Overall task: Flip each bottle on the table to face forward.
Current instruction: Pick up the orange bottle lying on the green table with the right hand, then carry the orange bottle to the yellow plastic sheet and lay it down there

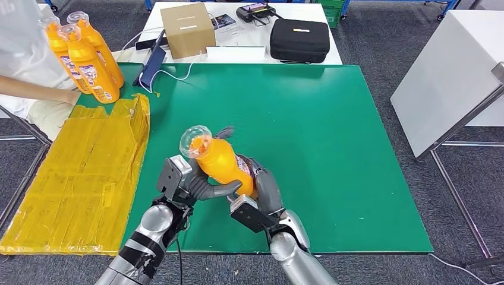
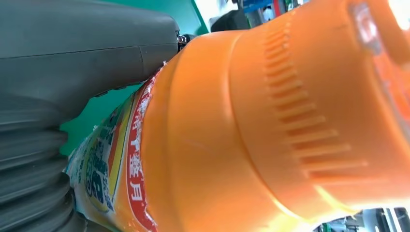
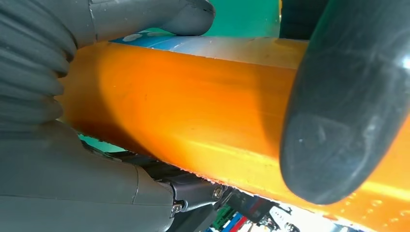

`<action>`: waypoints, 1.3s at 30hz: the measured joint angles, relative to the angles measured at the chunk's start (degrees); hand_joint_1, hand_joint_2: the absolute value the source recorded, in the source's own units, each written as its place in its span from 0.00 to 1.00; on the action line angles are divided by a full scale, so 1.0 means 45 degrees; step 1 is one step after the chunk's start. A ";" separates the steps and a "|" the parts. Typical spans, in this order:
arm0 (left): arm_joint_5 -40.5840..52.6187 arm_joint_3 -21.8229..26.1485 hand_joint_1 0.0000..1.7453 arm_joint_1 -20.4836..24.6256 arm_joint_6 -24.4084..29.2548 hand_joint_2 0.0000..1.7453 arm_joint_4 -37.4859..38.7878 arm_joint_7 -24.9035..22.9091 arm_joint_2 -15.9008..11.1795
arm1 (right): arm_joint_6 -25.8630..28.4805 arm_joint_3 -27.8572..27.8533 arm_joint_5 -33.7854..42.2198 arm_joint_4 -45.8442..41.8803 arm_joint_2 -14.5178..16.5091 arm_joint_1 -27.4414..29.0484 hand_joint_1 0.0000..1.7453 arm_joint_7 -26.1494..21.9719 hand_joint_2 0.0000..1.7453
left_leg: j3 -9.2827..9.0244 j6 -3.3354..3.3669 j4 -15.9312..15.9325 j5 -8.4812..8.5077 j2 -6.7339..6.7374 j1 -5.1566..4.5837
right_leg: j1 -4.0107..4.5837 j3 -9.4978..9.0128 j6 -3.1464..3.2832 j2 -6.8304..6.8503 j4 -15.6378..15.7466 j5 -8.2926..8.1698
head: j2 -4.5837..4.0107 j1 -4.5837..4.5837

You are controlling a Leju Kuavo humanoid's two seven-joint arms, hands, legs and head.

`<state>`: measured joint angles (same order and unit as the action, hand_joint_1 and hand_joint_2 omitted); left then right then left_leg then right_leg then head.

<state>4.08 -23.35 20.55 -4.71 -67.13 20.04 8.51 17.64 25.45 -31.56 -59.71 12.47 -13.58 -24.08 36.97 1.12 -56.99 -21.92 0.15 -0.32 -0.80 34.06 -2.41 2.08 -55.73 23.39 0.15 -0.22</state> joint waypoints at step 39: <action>0.3302 0.0093 1.00 -0.0188 0.3956 1.00 -0.0990 0.0181 -0.0165 | 0.0734 -0.0725 0.0842 -0.2549 -0.0670 0.1378 0.00 -0.0092 1.00 | 0.0004 0.0000 0.0000 -0.0001 -0.0003 -0.0001 | 0.0000 -0.0003 0.0000 0.0002 0.0000 -0.0001 | 0.0000 0.0000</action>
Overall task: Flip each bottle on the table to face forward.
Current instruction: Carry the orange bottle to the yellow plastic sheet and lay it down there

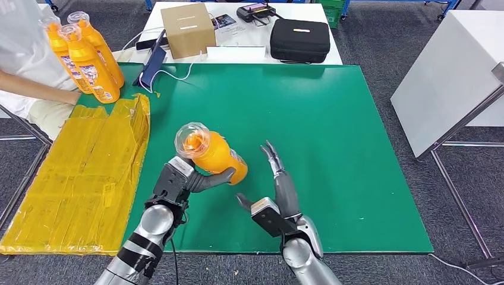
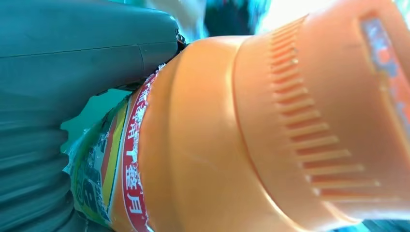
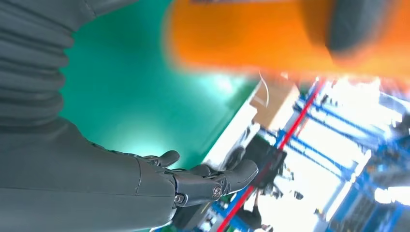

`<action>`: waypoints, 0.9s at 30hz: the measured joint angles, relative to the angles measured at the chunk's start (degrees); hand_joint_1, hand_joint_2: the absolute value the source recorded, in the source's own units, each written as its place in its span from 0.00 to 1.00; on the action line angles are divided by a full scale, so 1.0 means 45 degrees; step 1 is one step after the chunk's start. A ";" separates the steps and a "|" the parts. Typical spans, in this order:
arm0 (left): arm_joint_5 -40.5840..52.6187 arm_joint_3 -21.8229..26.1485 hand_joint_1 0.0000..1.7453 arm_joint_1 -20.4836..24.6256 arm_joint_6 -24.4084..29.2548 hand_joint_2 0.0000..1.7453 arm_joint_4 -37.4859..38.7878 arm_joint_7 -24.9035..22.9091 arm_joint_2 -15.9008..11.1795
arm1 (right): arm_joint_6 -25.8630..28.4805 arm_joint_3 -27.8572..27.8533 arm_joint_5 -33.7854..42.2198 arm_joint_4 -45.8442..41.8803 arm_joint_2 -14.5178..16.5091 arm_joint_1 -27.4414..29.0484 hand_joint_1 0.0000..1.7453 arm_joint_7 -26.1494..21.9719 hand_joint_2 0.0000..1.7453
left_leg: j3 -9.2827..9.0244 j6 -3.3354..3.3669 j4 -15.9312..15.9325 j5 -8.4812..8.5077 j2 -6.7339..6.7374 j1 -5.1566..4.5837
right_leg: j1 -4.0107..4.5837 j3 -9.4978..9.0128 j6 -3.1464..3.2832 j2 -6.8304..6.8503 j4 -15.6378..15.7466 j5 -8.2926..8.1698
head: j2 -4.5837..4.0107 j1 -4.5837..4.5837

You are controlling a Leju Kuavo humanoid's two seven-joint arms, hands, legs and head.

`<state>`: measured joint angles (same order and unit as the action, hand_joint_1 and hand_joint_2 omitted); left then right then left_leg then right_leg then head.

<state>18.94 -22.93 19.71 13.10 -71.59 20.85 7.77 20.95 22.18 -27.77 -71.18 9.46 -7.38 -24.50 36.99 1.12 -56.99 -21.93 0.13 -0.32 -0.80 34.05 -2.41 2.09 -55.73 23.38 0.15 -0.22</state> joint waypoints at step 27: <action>1.5169 0.0775 1.00 0.2774 0.5900 1.00 0.8373 -0.5708 -0.4524 | -0.1021 -0.1005 0.2655 -0.4574 -0.0791 0.0996 0.00 -0.0452 1.00 | -0.0002 -0.0024 0.0003 0.0016 0.0041 0.0007 | 0.0003 0.0018 0.0010 -0.0012 -0.0005 -0.0001 | 0.0000 -0.0003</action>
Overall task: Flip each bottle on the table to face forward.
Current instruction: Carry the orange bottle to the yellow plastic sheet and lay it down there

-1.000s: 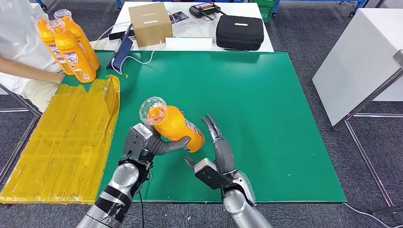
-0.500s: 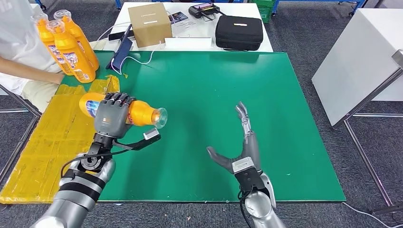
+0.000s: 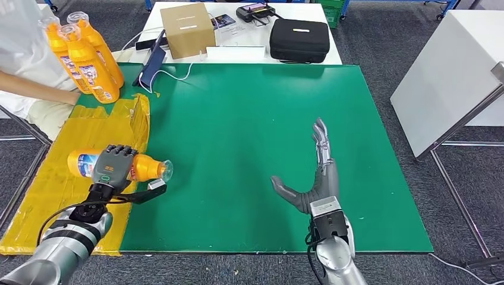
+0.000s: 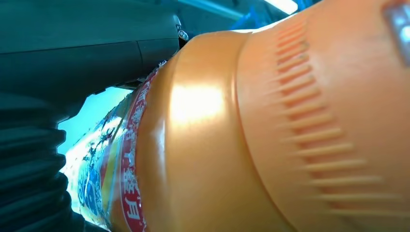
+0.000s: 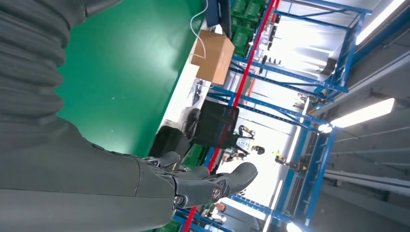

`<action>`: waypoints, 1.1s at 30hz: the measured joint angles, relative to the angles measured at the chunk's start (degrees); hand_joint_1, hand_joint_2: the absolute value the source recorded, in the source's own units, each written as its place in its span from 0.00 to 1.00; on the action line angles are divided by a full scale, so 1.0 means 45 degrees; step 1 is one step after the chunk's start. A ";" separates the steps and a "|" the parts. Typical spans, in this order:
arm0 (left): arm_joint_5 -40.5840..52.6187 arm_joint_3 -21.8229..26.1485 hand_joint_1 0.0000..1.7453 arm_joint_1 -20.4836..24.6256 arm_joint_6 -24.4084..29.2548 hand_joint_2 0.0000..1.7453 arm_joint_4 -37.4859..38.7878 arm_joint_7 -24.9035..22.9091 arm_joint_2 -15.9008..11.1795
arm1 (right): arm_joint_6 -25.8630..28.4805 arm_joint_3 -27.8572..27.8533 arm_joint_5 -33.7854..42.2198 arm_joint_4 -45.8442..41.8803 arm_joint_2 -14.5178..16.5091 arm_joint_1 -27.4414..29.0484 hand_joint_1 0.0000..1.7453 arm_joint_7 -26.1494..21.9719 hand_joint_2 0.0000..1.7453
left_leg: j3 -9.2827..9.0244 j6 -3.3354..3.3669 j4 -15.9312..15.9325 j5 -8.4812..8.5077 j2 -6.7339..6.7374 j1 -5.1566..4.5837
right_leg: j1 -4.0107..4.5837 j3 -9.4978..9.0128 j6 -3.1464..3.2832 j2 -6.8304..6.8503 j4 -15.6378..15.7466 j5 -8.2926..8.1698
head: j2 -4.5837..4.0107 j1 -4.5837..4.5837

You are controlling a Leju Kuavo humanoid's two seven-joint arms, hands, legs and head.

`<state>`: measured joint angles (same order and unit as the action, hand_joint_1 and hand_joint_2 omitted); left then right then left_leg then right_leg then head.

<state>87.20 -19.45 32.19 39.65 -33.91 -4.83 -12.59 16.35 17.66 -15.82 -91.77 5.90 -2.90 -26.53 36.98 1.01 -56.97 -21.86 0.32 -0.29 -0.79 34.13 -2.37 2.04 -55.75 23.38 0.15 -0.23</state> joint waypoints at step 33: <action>-0.3406 0.2509 0.00 -0.0446 0.0076 1.00 0.0910 0.4527 0.1369 | -0.0447 0.0444 -0.0231 0.0477 -0.0111 -0.0562 0.00 0.0228 1.00 | -0.0020 0.0002 0.0000 0.0004 -0.0045 -0.0002 | -0.0002 -0.0034 -0.0002 0.0014 0.0001 0.0000 | 0.0000 0.0000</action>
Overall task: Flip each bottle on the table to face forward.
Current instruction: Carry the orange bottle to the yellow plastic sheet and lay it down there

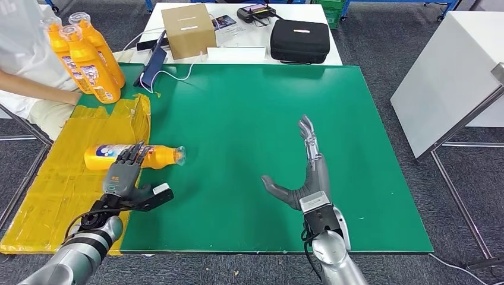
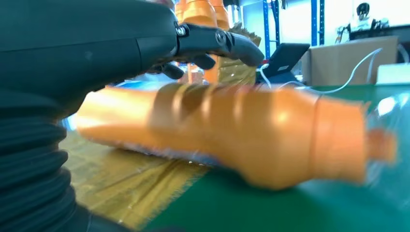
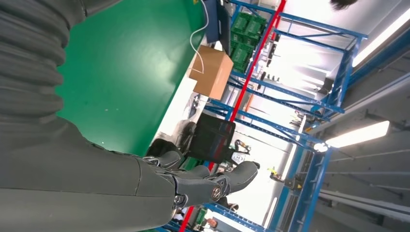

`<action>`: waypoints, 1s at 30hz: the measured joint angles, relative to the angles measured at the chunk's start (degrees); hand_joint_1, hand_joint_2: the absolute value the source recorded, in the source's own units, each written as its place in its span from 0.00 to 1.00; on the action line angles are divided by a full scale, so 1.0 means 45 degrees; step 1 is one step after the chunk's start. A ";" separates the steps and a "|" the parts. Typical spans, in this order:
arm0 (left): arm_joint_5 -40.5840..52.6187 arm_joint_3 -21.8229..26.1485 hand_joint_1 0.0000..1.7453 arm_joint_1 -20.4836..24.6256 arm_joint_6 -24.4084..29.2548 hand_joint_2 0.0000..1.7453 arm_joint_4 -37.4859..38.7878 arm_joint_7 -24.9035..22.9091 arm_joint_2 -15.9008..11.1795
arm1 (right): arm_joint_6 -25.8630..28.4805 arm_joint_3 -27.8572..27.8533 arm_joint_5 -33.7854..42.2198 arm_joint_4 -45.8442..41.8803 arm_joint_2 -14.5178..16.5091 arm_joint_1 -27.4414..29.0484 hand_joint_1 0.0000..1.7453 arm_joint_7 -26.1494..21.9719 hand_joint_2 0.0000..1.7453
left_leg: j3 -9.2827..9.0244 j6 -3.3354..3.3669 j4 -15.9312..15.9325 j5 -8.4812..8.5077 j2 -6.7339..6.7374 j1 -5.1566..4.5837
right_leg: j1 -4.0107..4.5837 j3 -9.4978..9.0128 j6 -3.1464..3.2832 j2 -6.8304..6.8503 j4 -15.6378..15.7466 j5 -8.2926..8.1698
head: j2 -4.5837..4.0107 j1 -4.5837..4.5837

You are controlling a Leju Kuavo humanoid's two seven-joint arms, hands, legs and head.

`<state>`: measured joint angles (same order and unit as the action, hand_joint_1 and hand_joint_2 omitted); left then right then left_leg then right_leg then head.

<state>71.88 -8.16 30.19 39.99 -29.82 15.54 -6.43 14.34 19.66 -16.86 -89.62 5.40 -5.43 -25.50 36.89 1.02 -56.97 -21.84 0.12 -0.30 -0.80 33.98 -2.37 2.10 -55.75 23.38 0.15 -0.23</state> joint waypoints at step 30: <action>-1.5593 0.1392 0.00 -0.8399 -1.0624 1.00 -1.3216 0.2062 0.2310 | -0.2458 -0.3267 0.1184 -0.2188 -0.0267 0.4388 0.00 0.0027 1.00 | -0.0001 -0.0009 -0.0001 -0.0102 0.0002 -0.0007 | -0.0005 0.0008 0.0000 -0.0007 0.0016 0.0070 | 0.0000 0.0004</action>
<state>1.71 -1.89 -7.61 -7.81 -89.29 24.82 3.97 3.28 4.96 -11.53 -99.47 4.20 14.32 -25.38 36.89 0.98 -56.98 -22.30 0.13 -0.33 -0.82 34.01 -2.37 2.07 -55.68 23.69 0.15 -0.21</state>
